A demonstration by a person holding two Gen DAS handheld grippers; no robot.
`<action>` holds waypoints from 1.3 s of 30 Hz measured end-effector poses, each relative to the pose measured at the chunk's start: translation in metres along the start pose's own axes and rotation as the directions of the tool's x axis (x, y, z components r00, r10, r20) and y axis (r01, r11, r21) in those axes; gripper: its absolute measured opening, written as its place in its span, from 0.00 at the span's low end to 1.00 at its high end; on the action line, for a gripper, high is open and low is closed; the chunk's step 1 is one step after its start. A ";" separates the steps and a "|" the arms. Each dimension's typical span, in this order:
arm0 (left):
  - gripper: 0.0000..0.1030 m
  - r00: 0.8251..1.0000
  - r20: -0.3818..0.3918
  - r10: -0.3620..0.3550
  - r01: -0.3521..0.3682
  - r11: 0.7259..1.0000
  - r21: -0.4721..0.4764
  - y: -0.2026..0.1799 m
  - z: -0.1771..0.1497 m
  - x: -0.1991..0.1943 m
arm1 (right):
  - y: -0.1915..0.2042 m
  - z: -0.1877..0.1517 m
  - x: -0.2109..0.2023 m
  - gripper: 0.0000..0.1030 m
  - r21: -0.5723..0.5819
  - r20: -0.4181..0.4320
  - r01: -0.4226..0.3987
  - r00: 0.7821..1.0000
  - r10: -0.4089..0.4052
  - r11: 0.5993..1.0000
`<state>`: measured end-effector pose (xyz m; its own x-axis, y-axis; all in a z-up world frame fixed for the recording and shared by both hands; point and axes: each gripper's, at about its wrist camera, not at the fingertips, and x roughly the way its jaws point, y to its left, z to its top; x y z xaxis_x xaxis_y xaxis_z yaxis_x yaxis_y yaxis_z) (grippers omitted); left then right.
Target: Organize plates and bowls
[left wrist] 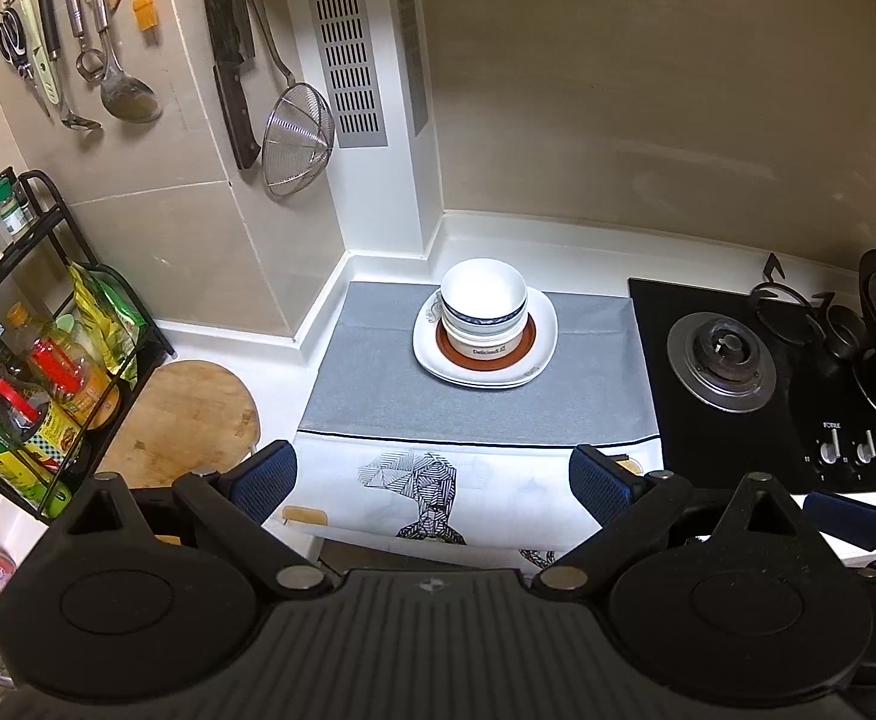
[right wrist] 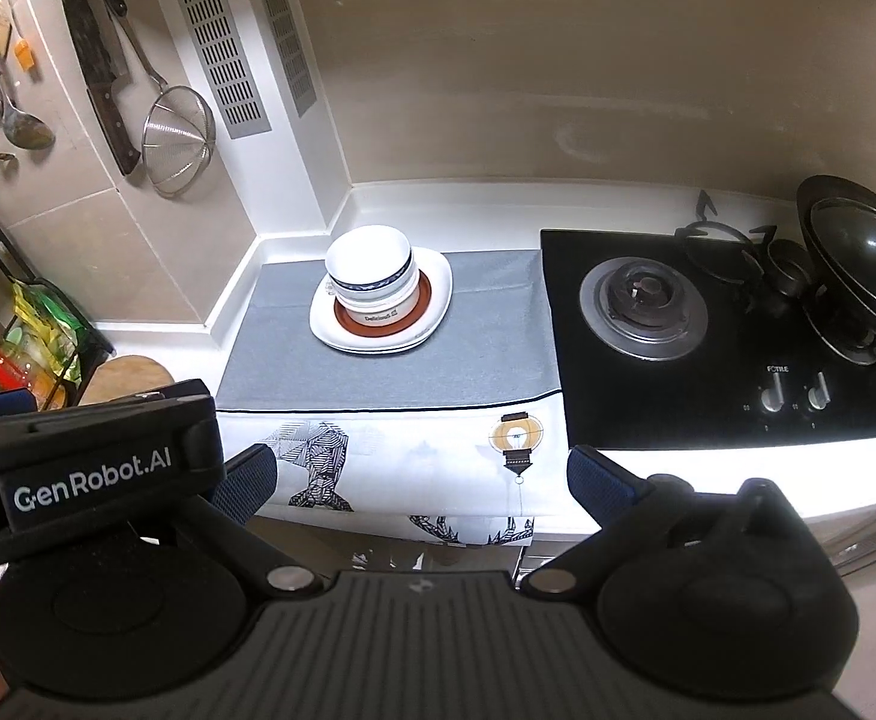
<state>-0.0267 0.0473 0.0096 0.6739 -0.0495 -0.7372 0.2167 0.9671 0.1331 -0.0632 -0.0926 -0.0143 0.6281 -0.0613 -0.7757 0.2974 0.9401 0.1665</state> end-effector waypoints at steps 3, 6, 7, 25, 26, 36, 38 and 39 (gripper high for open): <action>0.95 1.000 -0.002 0.007 -0.007 1.000 0.004 0.001 0.000 0.000 | 0.001 -0.001 0.000 1.00 -0.003 0.002 0.007 1.000 -0.007 1.000; 0.95 1.000 -0.010 0.006 -0.006 1.000 0.007 0.002 -0.001 0.001 | 0.002 -0.003 0.001 1.00 -0.011 0.000 0.011 1.000 -0.011 1.000; 0.95 1.000 -0.012 0.005 -0.005 1.000 0.007 0.003 -0.002 0.001 | 0.002 -0.003 0.001 1.00 -0.014 -0.002 0.011 1.000 -0.011 1.000; 0.95 1.000 -0.007 0.014 -0.014 1.000 0.013 0.002 -0.006 0.000 | 0.000 -0.009 -0.001 1.00 -0.010 0.006 0.014 1.000 -0.014 1.000; 0.95 1.000 -0.008 0.014 -0.014 1.000 0.014 0.001 -0.007 0.000 | 0.000 -0.009 -0.001 1.00 -0.009 0.004 0.012 1.000 -0.012 1.000; 0.95 1.000 -0.003 0.015 -0.015 1.000 0.017 0.000 -0.013 -0.006 | -0.004 -0.016 -0.007 1.00 -0.007 0.011 0.007 1.000 -0.007 1.000; 0.95 1.000 -0.003 0.016 -0.016 1.000 0.019 -0.003 -0.015 -0.008 | -0.004 -0.018 -0.008 1.00 -0.003 0.009 0.007 1.000 -0.007 1.000; 0.95 1.000 -0.003 0.016 -0.016 1.000 0.020 -0.004 -0.015 -0.009 | -0.005 -0.019 -0.009 1.00 -0.002 0.009 0.007 1.000 -0.007 1.000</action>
<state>-0.0443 0.0481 0.0055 0.6748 -0.0334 -0.7372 0.2200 0.9627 0.1577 -0.0839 -0.0905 -0.0193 0.6322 -0.0713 -0.7715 0.3006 0.9403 0.1595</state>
